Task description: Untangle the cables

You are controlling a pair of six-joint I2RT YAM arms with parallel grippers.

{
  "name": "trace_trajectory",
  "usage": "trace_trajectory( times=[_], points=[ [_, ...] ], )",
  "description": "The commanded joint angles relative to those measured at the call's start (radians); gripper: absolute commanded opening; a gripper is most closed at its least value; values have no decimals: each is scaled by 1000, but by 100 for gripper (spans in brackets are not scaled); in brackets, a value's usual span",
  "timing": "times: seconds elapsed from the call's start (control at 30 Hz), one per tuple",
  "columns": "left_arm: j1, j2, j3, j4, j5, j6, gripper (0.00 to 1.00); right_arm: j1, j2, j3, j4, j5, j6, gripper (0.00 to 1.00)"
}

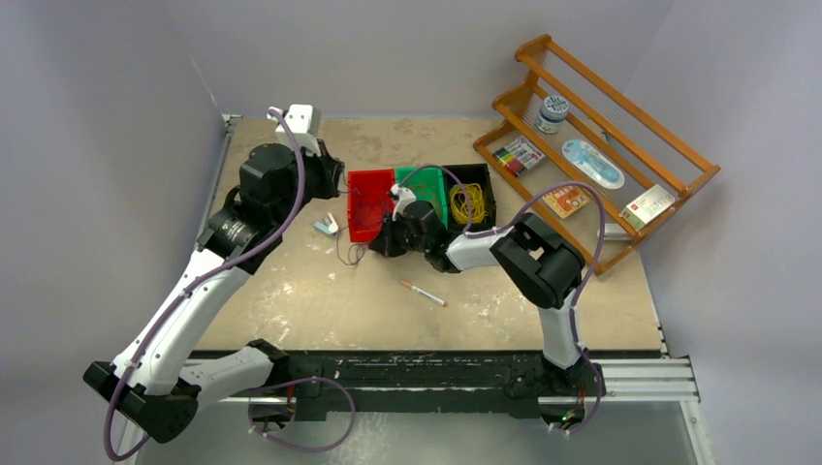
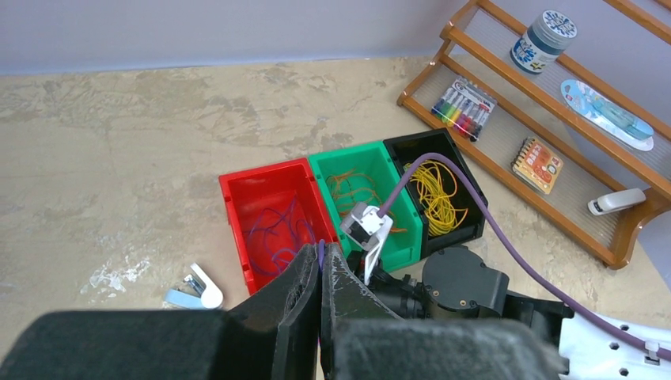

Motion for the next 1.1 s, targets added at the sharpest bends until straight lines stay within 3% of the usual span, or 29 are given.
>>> trace_trajectory(
  times=[0.0, 0.43, 0.7, 1.07],
  points=[
    [-3, -22, -1, 19, -37, -11, 0, 5, -92, -35, 34, 17, -8, 0],
    [-3, -39, 26, -66, -475, -14, 0, -39, -458, -332, -64, 315, -51, 0],
    [1, 1, 109, -175, -803, 29, 0, -257, -617, -448, -136, 353, -88, 0],
    [39, 1, 217, -210, -1072, 151, 0, -421, -658, -467, -215, 408, -173, 0]
  ],
)
